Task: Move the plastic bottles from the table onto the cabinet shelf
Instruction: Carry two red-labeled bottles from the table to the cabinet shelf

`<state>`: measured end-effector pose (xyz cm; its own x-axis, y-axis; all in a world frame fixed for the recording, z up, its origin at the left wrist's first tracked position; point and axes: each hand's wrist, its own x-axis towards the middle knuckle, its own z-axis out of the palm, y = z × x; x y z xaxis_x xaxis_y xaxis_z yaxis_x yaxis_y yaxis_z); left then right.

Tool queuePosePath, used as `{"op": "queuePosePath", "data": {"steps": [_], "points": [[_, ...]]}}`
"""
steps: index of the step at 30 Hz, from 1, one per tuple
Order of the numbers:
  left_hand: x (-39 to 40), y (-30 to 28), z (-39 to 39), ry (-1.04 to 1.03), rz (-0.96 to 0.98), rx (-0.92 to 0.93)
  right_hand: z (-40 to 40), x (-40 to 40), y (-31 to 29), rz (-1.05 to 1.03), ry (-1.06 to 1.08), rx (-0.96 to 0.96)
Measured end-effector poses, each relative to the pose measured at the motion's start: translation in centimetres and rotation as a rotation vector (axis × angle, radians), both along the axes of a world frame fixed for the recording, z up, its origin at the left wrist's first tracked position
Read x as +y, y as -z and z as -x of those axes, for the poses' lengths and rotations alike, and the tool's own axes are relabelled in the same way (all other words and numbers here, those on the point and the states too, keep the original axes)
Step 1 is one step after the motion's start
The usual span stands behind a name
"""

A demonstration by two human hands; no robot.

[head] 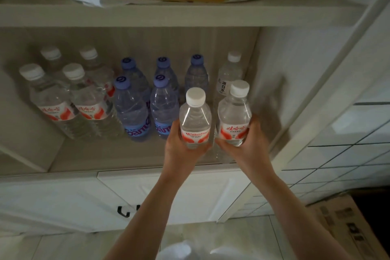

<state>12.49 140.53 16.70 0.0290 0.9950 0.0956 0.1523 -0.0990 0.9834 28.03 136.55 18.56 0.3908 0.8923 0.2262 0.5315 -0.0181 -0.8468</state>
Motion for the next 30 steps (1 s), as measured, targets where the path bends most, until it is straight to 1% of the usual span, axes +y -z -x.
{"op": "queuePosePath", "data": {"steps": [4,6,12,15,18,24,28,30], "points": [[-0.6,0.1,-0.5,-0.077,-0.019,0.054,0.3,-0.3,0.5,-0.012,-0.003,-0.008],[-0.7,0.0,-0.7,-0.084,-0.028,0.078,0.4,-0.5,0.6,-0.017,0.004,-0.027],[-1.9,1.1,-0.7,-0.146,-0.169,0.224,0.3,-1.4,1.6,0.025,-0.038,-0.003],[-2.3,2.0,-1.0,-0.174,-0.191,0.289,0.4,-1.4,2.0,0.024,-0.021,-0.014],[-1.8,2.3,-1.2,-0.174,-0.178,0.277,0.4,-1.1,1.8,0.024,-0.024,-0.028],[0.0,2.6,-3.0,-0.165,-0.212,0.27,-0.3,1.2,1.3,0.074,-0.033,0.024],[1.3,2.5,-4.4,-0.173,-0.181,0.234,-0.5,2.9,1.5,0.108,-0.031,0.008],[2.0,2.5,-4.9,-0.185,-0.189,0.246,-0.6,3.8,1.4,0.108,-0.034,0.022]]}}
